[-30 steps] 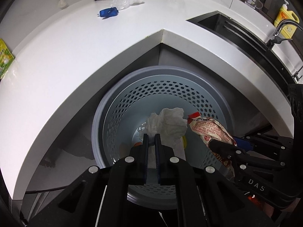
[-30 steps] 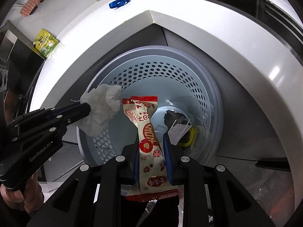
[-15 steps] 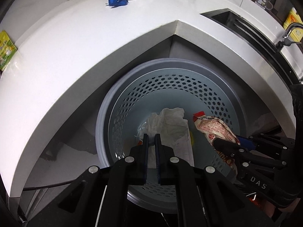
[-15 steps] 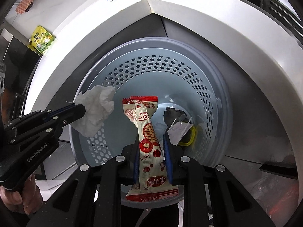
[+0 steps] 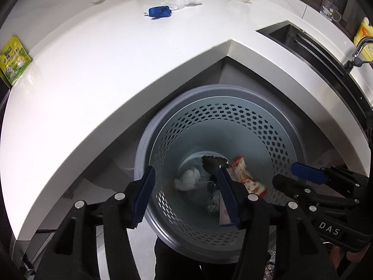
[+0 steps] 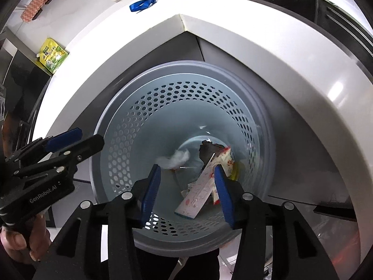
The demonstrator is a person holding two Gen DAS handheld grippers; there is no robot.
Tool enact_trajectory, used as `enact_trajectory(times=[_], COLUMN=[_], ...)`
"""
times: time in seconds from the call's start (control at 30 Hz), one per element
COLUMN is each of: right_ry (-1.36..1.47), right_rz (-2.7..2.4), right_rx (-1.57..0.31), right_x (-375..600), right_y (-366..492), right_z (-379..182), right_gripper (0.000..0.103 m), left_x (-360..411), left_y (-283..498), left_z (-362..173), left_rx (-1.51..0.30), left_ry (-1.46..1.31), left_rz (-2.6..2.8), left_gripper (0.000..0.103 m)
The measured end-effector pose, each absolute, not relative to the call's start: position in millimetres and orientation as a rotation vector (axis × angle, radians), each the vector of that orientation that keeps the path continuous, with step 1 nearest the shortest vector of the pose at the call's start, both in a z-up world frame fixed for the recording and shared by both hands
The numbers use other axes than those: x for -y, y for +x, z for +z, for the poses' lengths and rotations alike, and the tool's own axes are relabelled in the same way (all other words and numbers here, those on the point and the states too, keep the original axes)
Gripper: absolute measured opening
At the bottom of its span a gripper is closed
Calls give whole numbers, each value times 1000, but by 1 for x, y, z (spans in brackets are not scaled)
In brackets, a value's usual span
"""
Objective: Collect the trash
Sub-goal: 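Raise both tools from the bin and move toward the plastic bag and blue piece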
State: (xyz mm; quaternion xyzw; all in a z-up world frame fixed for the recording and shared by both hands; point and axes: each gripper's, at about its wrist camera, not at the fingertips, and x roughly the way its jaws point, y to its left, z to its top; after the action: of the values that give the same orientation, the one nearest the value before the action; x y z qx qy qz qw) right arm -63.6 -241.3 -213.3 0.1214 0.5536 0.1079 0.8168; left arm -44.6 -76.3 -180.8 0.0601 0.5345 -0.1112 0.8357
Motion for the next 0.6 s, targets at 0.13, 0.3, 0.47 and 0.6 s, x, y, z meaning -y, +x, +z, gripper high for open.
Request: enact_trajectory(times=[0.13,0.3,0.47,0.6], right_ry=[275,277,274,270], right_rz=[223,228,241,261], right_rx=[-1176,-1170,-1143,-1104], right_x=[246,247,247,244], right_y=[-68,-73,-71,-70], right_z=[-210,-205,-191,-175], right_gripper=[46,46,47,49], left_x=[75,75,73,69], left_y=[-43,-44,-43,-45], left_z=[-174,-163,-144,-126], left_rx=[-1121,-1103,-1065,-1026], left_ry=[123,126,119,110], left_rz=[-231,-228,-218,-200], left_gripper=[55,57,58,63])
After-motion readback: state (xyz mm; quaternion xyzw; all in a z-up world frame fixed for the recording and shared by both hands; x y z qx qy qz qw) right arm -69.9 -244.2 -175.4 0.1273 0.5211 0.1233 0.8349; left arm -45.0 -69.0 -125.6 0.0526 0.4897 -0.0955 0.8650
